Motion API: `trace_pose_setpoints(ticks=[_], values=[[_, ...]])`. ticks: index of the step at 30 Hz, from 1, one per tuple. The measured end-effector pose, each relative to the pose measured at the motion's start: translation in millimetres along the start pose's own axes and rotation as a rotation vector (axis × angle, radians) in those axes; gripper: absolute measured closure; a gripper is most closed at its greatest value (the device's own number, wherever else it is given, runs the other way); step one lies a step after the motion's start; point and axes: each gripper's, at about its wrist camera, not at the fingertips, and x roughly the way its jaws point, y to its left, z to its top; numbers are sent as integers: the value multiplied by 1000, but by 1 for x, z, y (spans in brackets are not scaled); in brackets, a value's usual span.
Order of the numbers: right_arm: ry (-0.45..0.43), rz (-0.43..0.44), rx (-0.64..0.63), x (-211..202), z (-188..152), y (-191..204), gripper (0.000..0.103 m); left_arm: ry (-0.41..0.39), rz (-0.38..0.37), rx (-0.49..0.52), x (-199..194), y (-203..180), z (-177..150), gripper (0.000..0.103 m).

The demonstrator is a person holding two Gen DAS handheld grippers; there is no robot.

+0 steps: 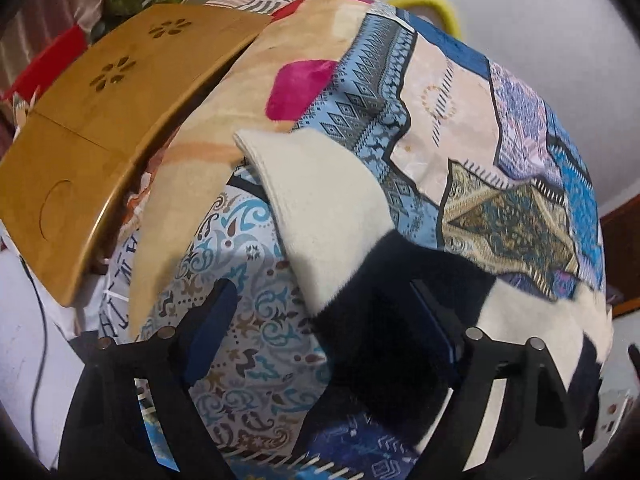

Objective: Fold small clothes

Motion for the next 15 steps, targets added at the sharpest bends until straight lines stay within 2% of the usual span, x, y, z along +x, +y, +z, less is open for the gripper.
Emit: trace_pose_setpoints(ticks=[2, 4, 5, 6, 7, 9, 13, 15], values=[[-20, 12, -6, -10, -4, 2, 41, -10, 2, -5, 1, -1, 2, 28], [-27, 21, -6, -16, -8, 2, 41, -13, 17, 1, 4, -3, 5, 54], [-28, 22, -5, -19, -10, 3, 40, -7, 24, 1, 6, -3, 6, 61], [-31, 26, -2, -21, -12, 3, 40, 7, 22, -5, 9, -3, 8, 74], [-33, 29, 0, -23, -14, 3, 40, 17, 18, -13, 11, -2, 8, 83], [-33, 38, 8, -27, -19, 3, 40, 27, 7, -28, 13, 0, 9, 94], [-33, 58, 27, -33, -27, 1, 40, -3, 12, 1, 2, -6, 4, 97], [-33, 63, 29, -36, -28, 3, 40, -42, 10, 53, -15, -18, 2, 97]])
